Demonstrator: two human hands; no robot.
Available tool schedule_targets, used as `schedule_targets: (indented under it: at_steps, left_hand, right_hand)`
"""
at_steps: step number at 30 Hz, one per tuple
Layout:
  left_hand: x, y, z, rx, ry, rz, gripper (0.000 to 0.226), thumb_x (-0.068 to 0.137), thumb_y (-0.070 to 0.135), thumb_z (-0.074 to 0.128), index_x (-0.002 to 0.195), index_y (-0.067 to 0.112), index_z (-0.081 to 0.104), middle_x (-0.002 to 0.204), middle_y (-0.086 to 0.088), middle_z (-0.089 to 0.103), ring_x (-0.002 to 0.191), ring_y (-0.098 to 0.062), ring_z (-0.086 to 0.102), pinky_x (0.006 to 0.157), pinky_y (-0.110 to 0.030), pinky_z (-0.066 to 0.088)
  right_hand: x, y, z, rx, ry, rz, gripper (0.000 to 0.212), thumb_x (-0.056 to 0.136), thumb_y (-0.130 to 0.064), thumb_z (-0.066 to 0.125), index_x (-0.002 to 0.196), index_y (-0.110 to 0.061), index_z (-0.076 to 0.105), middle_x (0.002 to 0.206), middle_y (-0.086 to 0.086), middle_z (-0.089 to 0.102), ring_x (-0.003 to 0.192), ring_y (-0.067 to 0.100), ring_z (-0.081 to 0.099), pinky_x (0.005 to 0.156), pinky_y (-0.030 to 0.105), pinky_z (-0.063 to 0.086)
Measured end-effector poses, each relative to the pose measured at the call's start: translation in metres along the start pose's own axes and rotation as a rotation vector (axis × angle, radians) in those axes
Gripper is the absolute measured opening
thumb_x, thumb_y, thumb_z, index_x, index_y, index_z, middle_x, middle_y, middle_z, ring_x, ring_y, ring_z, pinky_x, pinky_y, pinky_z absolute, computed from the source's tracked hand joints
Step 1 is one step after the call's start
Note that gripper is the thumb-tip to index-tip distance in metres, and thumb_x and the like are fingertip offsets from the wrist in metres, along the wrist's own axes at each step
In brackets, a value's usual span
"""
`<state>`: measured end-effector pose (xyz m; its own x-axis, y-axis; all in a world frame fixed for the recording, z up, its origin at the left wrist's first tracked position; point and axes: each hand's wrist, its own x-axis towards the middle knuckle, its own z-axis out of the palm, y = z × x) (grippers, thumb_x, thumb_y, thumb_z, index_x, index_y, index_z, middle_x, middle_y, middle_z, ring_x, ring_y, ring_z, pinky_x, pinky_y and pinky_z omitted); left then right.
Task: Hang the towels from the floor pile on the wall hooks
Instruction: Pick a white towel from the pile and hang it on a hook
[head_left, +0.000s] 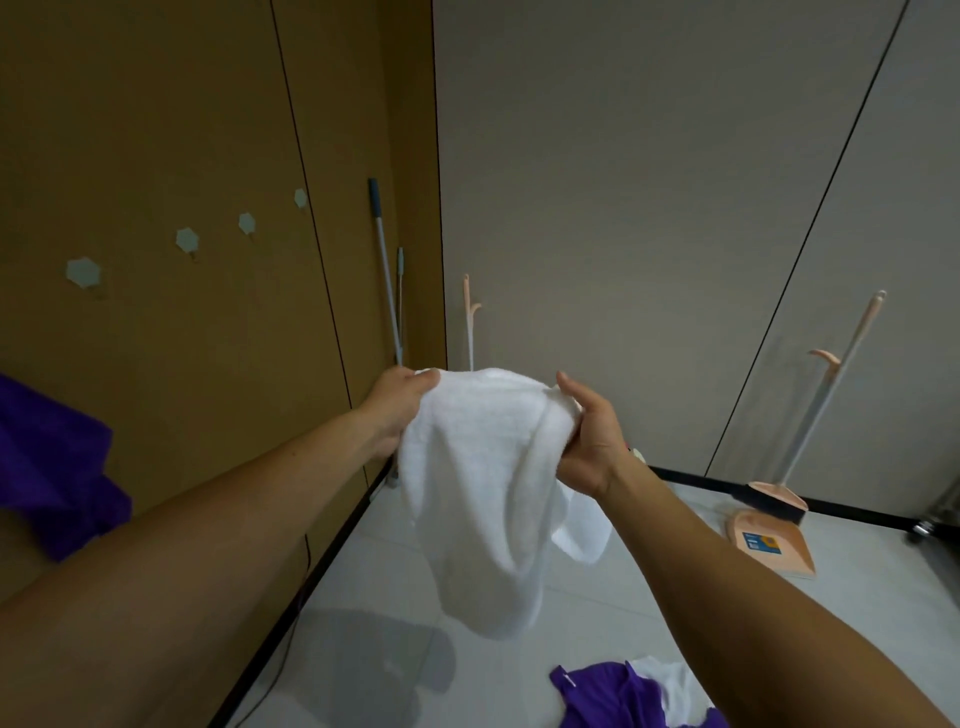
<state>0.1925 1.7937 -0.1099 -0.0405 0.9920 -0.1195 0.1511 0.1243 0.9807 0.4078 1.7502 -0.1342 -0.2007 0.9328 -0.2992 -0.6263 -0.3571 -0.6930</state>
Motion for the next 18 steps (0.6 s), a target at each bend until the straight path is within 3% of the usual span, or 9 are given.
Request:
schedule_targets:
  at_steps: [3, 6, 10, 14, 16, 18]
  left_hand:
    - [0.003, -0.001, -0.008, -0.003, 0.065, -0.077, 0.035, 0.097, 0.027, 0.054, 0.120, 0.001, 0.054, 0.098, -0.011, 0.063, 0.087, -0.027, 0.062, 0.072, -0.034, 0.050]
    - [0.001, -0.003, -0.020, -0.053, 0.106, -0.173, 0.033, 0.093, 0.022, 0.056, 0.116, -0.002, 0.058, 0.102, -0.018, 0.063, 0.085, -0.031, 0.063, 0.071, -0.036, 0.052]
    - [-0.008, 0.002, -0.038, -0.205, -0.083, -0.215, 0.021, 0.092, 0.018, 0.049, 0.103, 0.004, 0.060, 0.104, -0.016, 0.058, 0.094, -0.030, 0.058, 0.088, -0.041, 0.046]
    - [-0.009, 0.002, -0.052, -0.162, -0.194, -0.173, 0.039, 0.090, -0.001, 0.041, 0.128, -0.004, 0.050, 0.127, -0.019, 0.056, 0.119, -0.035, 0.052, 0.107, -0.046, 0.038]
    - [-0.011, 0.001, -0.057, 0.038, -0.200, -0.159, 0.038, 0.092, -0.004, 0.044, 0.129, 0.002, 0.052, 0.125, -0.016, 0.057, 0.113, -0.032, 0.055, 0.099, -0.044, 0.045]
    - [-0.015, -0.002, -0.061, 0.263, -0.177, -0.160, 0.029, 0.092, 0.000, 0.049, 0.118, 0.011, 0.058, 0.116, -0.012, 0.058, 0.100, -0.027, 0.058, 0.081, -0.039, 0.052]
  right_hand:
    - [-0.002, -0.007, -0.007, 0.035, 0.130, -0.068, 0.023, 0.083, -0.029, 0.064, 0.092, -0.007, 0.067, 0.083, 0.012, 0.071, 0.074, 0.028, 0.070, 0.069, 0.037, 0.056]
    - [-0.004, -0.021, -0.022, 0.046, 0.261, -0.111, 0.014, 0.085, -0.022, 0.063, 0.085, -0.008, 0.063, 0.073, 0.008, 0.068, 0.068, 0.025, 0.065, 0.072, 0.036, 0.053]
    - [-0.007, -0.040, -0.043, -0.026, 0.324, -0.157, 0.014, 0.090, -0.017, 0.058, 0.081, -0.007, 0.059, 0.055, 0.005, 0.067, 0.054, 0.021, 0.064, 0.062, 0.036, 0.049]
    - [-0.010, -0.050, -0.046, -0.043, 0.319, -0.206, 0.009, 0.089, -0.010, 0.058, 0.081, -0.005, 0.058, 0.072, 0.010, 0.062, 0.062, 0.022, 0.060, 0.049, 0.029, 0.052]
    - [-0.009, -0.054, -0.048, -0.071, 0.349, -0.229, 0.009, 0.086, -0.011, 0.063, 0.083, -0.004, 0.058, 0.078, 0.010, 0.059, 0.067, 0.022, 0.058, 0.046, 0.028, 0.051]
    - [-0.008, -0.057, -0.053, -0.178, 0.391, -0.228, 0.016, 0.084, -0.015, 0.068, 0.090, -0.003, 0.061, 0.088, 0.013, 0.064, 0.072, 0.024, 0.060, 0.054, 0.033, 0.050]
